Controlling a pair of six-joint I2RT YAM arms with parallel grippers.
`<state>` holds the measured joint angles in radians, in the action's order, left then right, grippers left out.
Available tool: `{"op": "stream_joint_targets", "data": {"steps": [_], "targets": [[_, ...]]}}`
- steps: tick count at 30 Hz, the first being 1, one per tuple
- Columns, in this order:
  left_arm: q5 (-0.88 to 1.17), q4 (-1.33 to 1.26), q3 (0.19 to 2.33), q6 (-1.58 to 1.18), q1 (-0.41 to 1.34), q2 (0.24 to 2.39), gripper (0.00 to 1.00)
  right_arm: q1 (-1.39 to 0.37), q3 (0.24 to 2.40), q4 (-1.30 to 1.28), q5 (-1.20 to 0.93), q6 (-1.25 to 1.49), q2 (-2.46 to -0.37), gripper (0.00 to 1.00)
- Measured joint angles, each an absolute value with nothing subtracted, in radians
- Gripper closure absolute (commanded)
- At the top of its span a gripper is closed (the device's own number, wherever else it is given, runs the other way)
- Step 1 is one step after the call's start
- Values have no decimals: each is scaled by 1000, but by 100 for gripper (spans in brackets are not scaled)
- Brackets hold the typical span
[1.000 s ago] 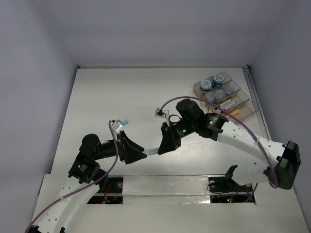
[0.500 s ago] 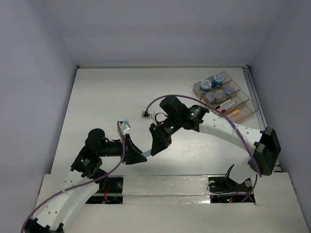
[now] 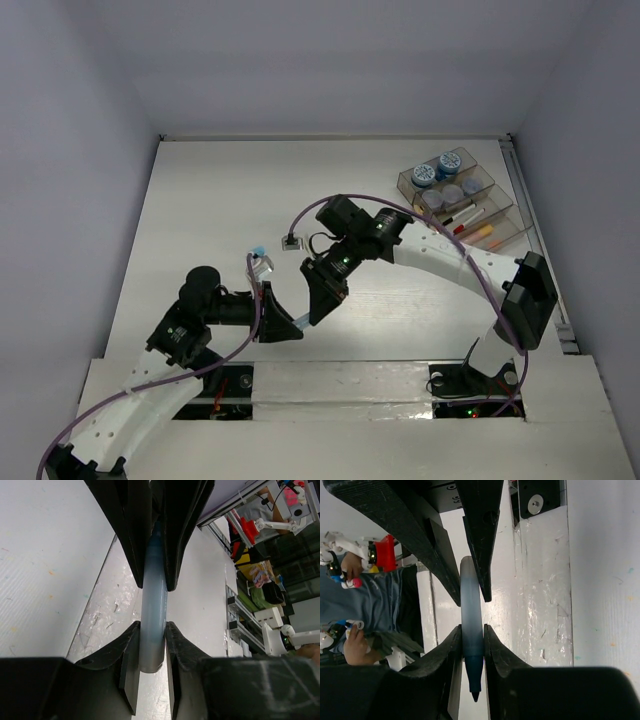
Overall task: Sort the stationery into containers
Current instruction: Close the pen cap on the pen.
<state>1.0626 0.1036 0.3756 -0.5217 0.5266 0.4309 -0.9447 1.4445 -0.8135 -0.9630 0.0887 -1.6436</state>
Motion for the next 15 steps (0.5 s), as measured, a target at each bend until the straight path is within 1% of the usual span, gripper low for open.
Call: {"op": "stream_joint_targets", "data": {"steps": [2, 5, 6, 8, 9, 11, 12, 14, 15], "targets": [[1065, 103, 376, -520, 529, 437, 87, -945, 1445, -821, -965, 82, -1644, 100], [1069, 102, 377, -520, 529, 452, 94, -945, 1452, -833, -966, 75, -1650, 100], [1071, 102, 377, -520, 529, 456, 100, -945, 1458, -840, -966, 72, -1656, 100], [1072, 103, 377, -519, 529, 458, 100, -945, 1469, -857, -967, 65, -1666, 100], [1070, 106, 377, -516, 529, 457, 100, -945, 1476, -864, -966, 59, -1671, 81], [1060, 120, 387, -512, 529, 455, 100, -945, 1481, -867, -960, 56, -1675, 56], [1045, 133, 396, -507, 529, 453, 100, -945, 1481, -862, -953, 56, -1672, 38], [1007, 144, 429, -500, 530, 449, 100, -945, 1477, -828, -905, 53, -1662, 26], [987, 148, 451, -495, 530, 447, 100, -945, 1473, -802, -884, 51, -1651, 18]]}}
